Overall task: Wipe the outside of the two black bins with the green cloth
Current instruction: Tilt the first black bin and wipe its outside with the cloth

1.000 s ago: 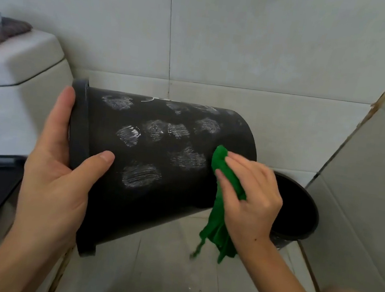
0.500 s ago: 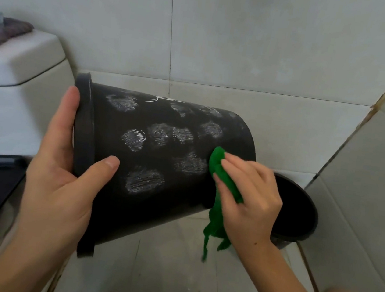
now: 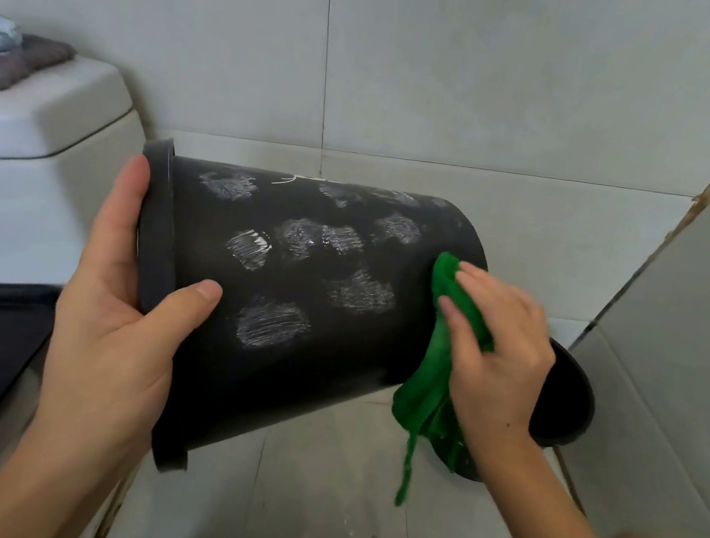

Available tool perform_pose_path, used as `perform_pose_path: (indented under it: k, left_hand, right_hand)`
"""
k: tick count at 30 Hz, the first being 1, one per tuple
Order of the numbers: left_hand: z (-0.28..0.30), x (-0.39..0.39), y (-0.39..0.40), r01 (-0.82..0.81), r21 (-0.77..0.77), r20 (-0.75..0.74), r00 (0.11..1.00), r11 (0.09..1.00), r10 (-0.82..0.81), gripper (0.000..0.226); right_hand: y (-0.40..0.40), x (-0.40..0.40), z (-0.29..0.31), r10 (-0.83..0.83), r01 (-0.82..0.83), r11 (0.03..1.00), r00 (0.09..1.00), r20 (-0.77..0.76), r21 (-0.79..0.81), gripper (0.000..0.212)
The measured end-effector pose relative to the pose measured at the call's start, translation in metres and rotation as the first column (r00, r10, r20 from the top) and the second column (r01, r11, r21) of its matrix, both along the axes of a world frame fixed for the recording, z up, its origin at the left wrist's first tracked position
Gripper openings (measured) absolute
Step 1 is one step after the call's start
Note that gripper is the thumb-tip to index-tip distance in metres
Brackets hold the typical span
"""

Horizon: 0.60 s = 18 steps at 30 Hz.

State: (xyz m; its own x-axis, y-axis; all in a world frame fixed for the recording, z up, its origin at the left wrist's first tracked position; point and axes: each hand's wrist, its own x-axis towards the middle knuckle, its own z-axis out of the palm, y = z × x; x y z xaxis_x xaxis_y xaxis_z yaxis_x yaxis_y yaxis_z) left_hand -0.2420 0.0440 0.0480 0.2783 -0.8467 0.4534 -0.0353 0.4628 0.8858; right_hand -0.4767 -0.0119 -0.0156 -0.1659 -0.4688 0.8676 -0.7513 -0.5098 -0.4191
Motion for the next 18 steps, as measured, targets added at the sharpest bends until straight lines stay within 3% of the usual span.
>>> perform_pose_path:
  k: [2,4,10,12,15,18]
  left_hand:
    - [0.001,0.000,0.002,0.013,-0.008,0.003,1.000,1.000,-0.013,0.081]
    - [0.001,-0.002,0.002,0.020,-0.012,0.001,1.000,1.000,-0.020,0.081]
    - [0.002,-0.014,0.003,0.033,-0.004,0.002,0.999,0.999,-0.033,0.078]
    - [0.003,-0.016,0.004,0.042,-0.005,0.008,0.999,0.999,-0.042,0.078]
    - [0.002,-0.020,0.006,0.055,-0.028,0.028,0.998,0.998,-0.055,0.079]
    - [0.000,-0.022,0.005,0.056,-0.044,0.033,0.998,0.997,-0.055,0.080]
  right_hand:
    - [-0.003,-0.004,0.006,-0.031,0.018,0.997,0.985,0.167,0.077,0.027]
    - [0.001,0.000,0.008,-0.045,0.028,0.996,0.975,0.219,0.083,0.027]
    - [0.024,0.038,0.002,0.147,-0.161,0.982,0.980,-0.134,-0.101,0.021]
    - [0.019,0.033,0.005,0.135,-0.150,0.984,0.981,-0.138,-0.099,0.020]
    - [0.013,0.030,0.009,0.083,-0.085,0.994,0.996,-0.028,-0.075,0.020]
    - [0.024,0.049,0.005,0.138,-0.143,0.985,0.989,-0.052,-0.098,0.019]
